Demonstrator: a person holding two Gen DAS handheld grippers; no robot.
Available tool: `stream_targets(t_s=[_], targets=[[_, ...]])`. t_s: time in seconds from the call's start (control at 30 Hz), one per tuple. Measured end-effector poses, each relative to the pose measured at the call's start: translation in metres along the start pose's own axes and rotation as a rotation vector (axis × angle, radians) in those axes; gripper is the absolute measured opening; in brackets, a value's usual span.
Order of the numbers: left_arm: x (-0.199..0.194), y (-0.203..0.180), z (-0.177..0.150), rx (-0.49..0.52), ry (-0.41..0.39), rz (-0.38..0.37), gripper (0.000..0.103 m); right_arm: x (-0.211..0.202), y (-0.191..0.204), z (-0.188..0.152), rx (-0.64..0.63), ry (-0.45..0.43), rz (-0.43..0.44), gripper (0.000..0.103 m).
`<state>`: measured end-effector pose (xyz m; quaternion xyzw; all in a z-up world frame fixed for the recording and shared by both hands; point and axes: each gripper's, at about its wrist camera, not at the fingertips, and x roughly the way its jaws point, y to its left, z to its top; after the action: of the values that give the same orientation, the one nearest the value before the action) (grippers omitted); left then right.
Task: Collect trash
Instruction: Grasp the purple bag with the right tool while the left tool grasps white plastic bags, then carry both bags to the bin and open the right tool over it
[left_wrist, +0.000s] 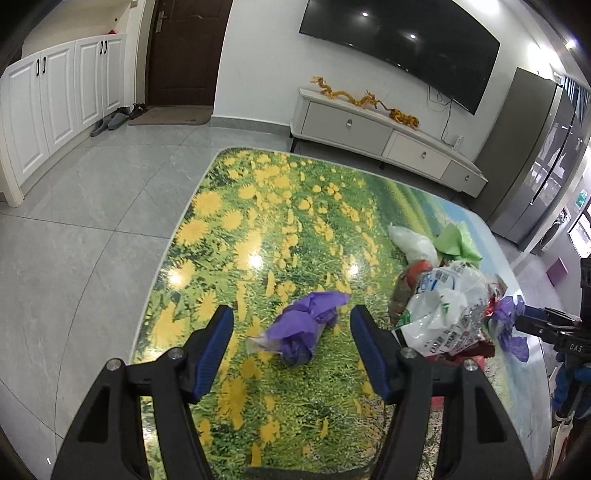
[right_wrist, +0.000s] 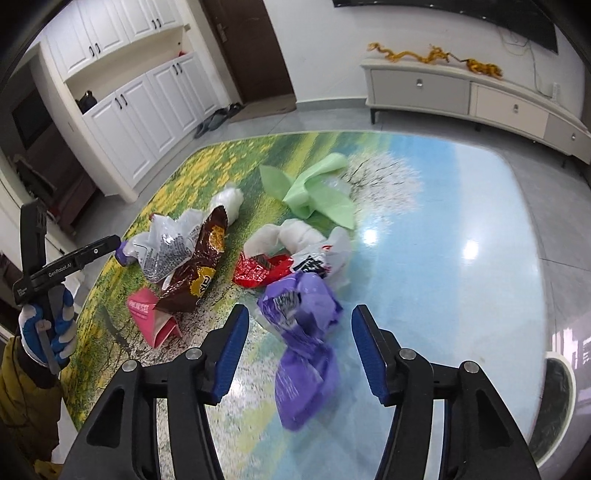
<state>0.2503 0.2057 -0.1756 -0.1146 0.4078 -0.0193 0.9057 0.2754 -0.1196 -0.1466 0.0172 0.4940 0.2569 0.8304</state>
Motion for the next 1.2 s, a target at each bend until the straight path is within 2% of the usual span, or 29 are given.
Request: stream_targets(t_s=[0.17,0.3,0.47,0.6,0.73,0.8,0.9,0.93,0.97,1.03,1.13,1.2], targets=[[0.004,-0.001,-0.001,0.000,0.003,-0.005,0.064,0.010,-0.002,0.001,0.001,0.014,0.014,0.058],[-0.010,-0.005,0.004,-0.001,-0.045,-0.013,0.064,0.016,-0.004,0.003,0.005,0.017,0.020,0.058],[-0.023,-0.030,0.009,0.042,-0.067,-0.118,0.064,0.020,-0.006,0.002,0.008,0.008,0.040,0.047],[-0.019,-0.064,0.007,0.107,-0.039,-0.217,0.064,0.016,-0.006,-0.003,-0.002,-0.005,0.061,0.039],[-0.002,-0.091,0.004,0.152,0.000,-0.236,0.064,0.009,-0.009,-0.009,0.001,-0.012,0.074,0.036],[0.009,-0.101,0.001,0.172,0.020,-0.219,0.064,0.005,-0.011,-0.013,0.008,-0.018,0.080,0.036],[0.019,-0.105,-0.001,0.166,0.046,-0.218,0.063,0.000,-0.013,-0.018,0.021,-0.027,0.088,0.036],[0.022,-0.105,-0.002,0.163,0.053,-0.211,0.056,-0.002,-0.014,-0.020,0.025,-0.031,0.089,0.036],[0.025,-0.104,-0.002,0.162,0.064,-0.207,0.045,-0.003,-0.015,-0.022,0.028,-0.033,0.090,0.036],[0.029,-0.102,-0.005,0.158,0.078,-0.204,0.039,-0.007,-0.017,-0.027,0.036,-0.038,0.093,0.036],[0.024,-0.107,-0.009,0.192,0.068,-0.173,0.021,-0.014,-0.017,-0.034,0.041,-0.042,0.095,0.035],[0.021,-0.110,-0.012,0.195,0.065,-0.179,0.018,-0.018,-0.017,-0.037,0.040,-0.047,0.095,0.035]])
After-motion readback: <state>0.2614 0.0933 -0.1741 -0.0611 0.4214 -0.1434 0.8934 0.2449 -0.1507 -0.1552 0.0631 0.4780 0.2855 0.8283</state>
